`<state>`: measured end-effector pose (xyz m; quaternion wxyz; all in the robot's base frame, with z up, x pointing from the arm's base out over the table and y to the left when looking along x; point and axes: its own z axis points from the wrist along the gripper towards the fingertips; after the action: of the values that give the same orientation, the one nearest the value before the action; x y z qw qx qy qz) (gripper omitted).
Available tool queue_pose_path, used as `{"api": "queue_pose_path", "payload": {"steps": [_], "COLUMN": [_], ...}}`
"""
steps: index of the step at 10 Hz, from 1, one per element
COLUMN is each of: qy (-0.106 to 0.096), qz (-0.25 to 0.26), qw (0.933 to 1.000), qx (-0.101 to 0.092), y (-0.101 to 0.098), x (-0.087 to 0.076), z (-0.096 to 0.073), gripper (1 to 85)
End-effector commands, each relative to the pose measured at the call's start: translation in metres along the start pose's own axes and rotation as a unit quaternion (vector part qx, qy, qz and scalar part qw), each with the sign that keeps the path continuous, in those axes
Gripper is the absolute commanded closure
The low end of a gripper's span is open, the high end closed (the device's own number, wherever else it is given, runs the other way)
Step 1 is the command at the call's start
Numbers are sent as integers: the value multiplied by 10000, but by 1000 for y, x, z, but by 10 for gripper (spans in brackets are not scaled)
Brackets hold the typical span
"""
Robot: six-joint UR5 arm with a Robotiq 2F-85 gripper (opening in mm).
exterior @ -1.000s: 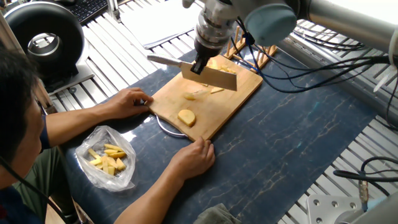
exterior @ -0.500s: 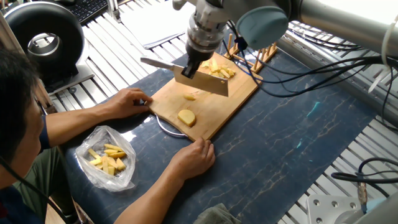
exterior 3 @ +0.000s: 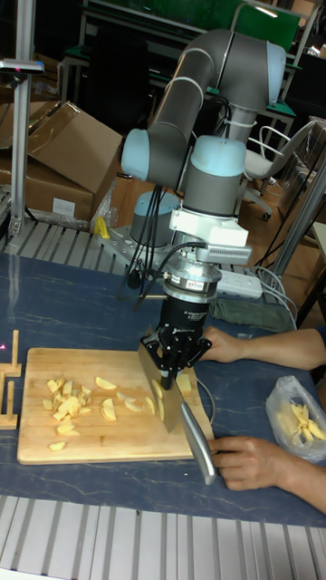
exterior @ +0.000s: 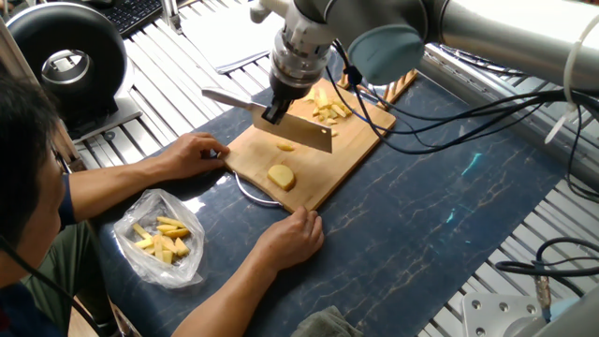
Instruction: Chop the potatoes
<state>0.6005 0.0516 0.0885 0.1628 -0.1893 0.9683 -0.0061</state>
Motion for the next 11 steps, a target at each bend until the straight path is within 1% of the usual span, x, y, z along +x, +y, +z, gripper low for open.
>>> {"api": "queue_pose_path", "payload": {"steps": [1, 4, 11], "qy": [-101, -132, -153], "qz": [51, 17, 25], "qw": [9999, 9999, 9999], "qx": [-22, 22, 31], "y": [1, -2, -1], "x": [-4, -2, 0], "z": [6, 9, 13], "gripper": [847, 847, 847]}}
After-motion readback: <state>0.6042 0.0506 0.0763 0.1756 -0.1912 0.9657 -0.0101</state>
